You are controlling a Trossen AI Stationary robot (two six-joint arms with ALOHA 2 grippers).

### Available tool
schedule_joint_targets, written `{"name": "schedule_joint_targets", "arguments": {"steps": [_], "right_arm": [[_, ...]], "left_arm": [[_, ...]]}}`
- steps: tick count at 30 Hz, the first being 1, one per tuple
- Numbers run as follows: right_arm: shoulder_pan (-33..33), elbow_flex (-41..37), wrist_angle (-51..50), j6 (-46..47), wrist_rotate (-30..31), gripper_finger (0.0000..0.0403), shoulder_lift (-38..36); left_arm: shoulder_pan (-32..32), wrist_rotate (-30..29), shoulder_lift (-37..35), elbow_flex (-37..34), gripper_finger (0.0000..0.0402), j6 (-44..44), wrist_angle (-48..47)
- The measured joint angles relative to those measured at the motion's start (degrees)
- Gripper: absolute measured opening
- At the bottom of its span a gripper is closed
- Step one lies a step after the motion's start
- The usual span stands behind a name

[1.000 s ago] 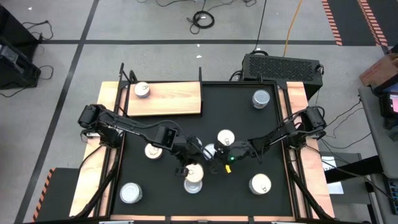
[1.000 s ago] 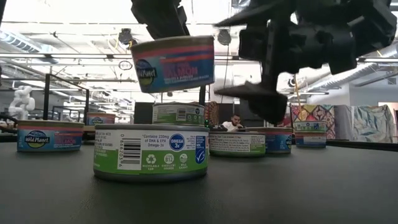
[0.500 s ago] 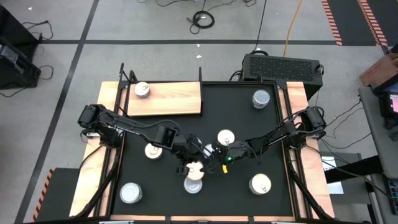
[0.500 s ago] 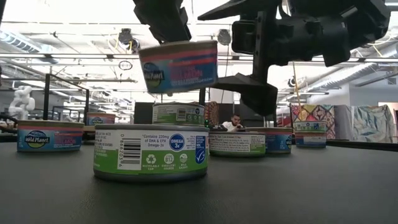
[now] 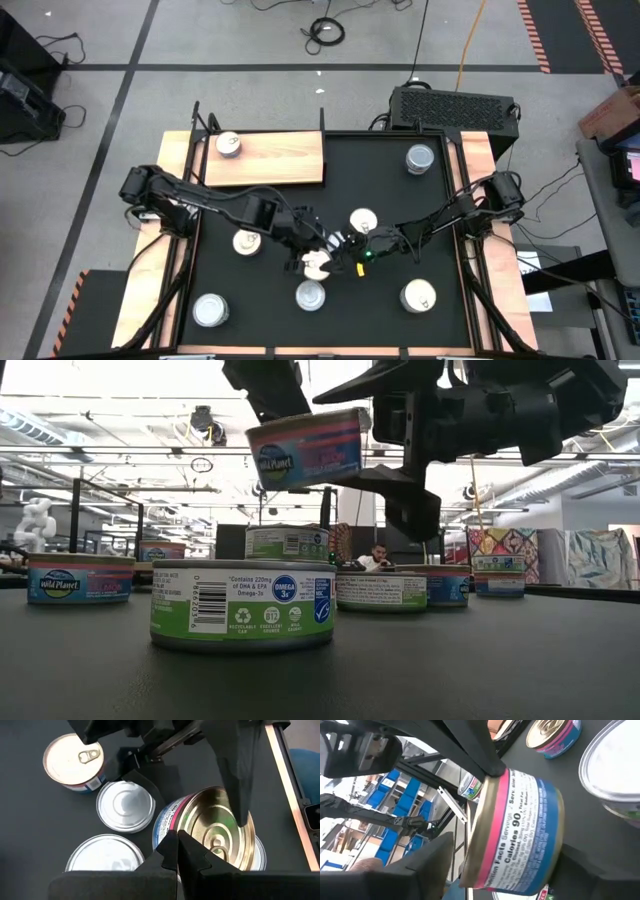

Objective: Stack canned seafood by type on shelf
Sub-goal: Put the blue and pink tuna can on the shelf

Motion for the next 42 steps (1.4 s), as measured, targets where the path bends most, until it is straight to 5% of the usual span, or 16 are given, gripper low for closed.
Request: {"name": "schedule_joint_targets", "arguments": {"steps": [7,18,32,42], "right_arm": [[0.0,0.0,-0.6,-1.4,0.0,0.0182,0.0],[-0.2,0.0,-0.3,-1.6,-0.6,0.0183,0.0],[-7.4,4.9,2.5,-4.9,-0.3,0.0184,0.0],[-12.5,28.5,-8.7,-7.2,-0.6,0.0184,9.5]], "left_arm": [[-0.1,1.0,-0.3,0.0,0.0012,-0.1,0.5],[0.6,1.3,-2.4,0.0,0.0150,3.0,-1.5],[-1.3,-22.6,-27.8,-2.6,0.0171,1.2,-6.1],[-13.0,-42.4,-51.7,-26.9,0.0171,-0.1,8.6]]}}
